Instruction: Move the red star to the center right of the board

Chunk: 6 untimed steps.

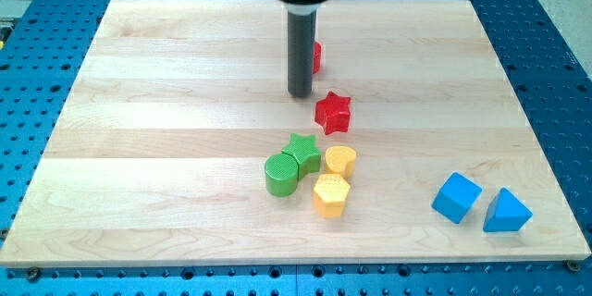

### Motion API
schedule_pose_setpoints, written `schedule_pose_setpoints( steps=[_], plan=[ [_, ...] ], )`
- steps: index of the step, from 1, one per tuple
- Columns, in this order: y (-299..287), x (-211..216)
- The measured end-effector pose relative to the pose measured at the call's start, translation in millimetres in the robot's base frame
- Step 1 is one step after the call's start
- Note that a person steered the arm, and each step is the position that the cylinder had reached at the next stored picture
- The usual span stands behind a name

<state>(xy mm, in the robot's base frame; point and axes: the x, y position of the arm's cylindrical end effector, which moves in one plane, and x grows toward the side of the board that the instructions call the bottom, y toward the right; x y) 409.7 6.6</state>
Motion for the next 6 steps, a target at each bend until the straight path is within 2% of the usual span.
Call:
schedule_pose_setpoints(
  steps=[1, 2, 4, 5, 6],
  plan=[
    [1.9, 39.9],
    [54.1, 39.5],
    [173.6, 13.4],
    [204.9, -9.0],
    [212.3, -39.0]
  ],
)
